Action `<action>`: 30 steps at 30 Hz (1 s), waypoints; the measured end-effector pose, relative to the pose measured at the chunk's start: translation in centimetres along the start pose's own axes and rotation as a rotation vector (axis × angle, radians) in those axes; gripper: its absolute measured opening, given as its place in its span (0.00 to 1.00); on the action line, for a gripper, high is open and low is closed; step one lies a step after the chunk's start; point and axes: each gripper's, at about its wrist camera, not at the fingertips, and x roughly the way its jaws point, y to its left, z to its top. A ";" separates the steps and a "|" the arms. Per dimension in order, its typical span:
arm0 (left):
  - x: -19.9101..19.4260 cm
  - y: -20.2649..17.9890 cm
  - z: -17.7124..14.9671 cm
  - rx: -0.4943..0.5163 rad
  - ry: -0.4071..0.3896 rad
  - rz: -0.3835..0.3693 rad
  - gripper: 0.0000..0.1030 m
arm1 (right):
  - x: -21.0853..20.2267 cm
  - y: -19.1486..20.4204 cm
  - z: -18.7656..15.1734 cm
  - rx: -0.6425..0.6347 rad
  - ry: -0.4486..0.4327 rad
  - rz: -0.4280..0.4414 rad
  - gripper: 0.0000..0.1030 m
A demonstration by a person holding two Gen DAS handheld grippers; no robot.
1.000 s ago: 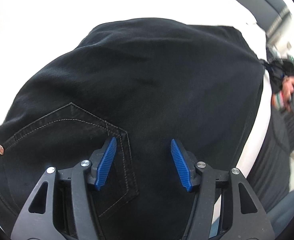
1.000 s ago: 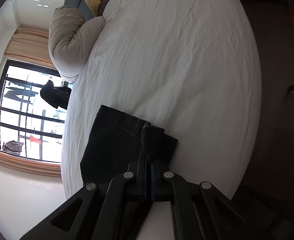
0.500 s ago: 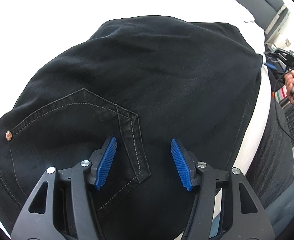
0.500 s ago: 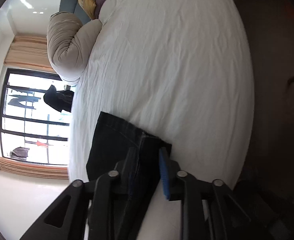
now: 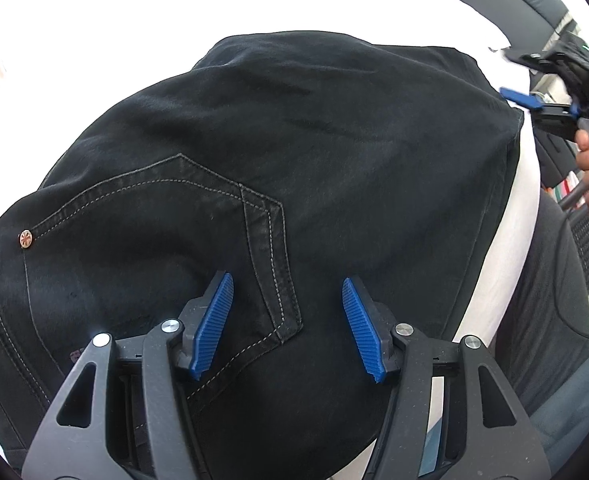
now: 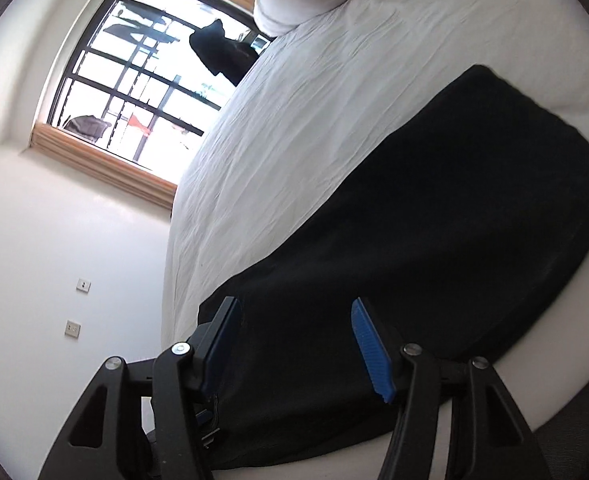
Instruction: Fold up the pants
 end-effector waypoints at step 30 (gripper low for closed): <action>-2.2 2.6 -4.5 -0.018 -0.053 -0.097 0.54 | 3.8 -1.5 -6.3 0.254 0.290 0.008 0.39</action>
